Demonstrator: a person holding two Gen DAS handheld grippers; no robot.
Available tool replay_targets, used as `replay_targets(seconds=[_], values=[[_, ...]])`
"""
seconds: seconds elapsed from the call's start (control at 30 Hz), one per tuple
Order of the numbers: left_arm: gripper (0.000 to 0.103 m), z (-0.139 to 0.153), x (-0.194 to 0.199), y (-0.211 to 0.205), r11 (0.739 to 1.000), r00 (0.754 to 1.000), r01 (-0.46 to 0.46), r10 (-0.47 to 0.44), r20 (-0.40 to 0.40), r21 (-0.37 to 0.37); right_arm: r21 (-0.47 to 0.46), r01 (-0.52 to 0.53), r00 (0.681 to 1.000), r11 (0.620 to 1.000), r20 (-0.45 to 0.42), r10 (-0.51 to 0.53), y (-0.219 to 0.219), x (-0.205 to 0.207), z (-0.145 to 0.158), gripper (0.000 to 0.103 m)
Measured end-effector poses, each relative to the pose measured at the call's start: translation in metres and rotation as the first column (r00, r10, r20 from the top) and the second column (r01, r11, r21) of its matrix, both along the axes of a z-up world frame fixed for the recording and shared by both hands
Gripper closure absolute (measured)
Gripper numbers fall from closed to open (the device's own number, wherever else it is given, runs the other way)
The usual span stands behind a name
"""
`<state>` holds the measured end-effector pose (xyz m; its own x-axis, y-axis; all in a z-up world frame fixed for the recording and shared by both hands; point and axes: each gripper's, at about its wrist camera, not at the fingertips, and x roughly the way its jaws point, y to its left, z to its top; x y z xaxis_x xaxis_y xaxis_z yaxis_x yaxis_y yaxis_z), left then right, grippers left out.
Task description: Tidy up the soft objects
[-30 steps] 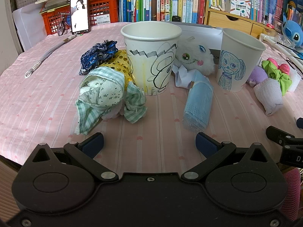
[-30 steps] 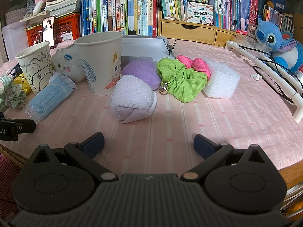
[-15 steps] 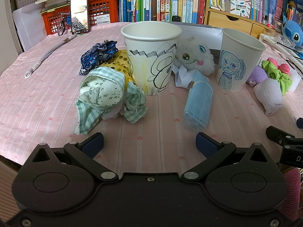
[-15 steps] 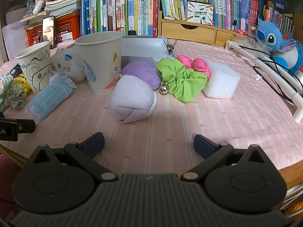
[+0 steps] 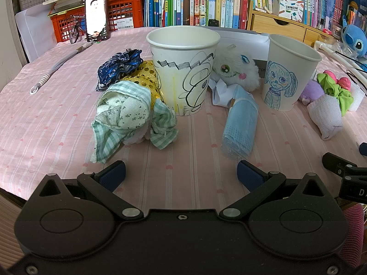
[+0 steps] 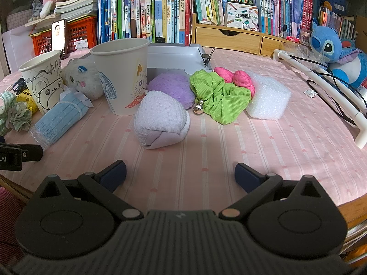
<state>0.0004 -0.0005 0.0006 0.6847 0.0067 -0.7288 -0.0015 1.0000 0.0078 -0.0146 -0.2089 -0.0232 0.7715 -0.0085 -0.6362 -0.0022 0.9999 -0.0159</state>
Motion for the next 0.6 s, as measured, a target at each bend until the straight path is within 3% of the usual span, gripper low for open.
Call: replay_targets(seconds=[0.6], values=[[0.000,0.0002,-0.0052,0.0028,1.000,1.000,0.006,-0.006,0.021,-0.005,0.003,0.014,1.000,1.000,0.026,-0.014,-0.0009,-0.0039,-0.0002,0.000]])
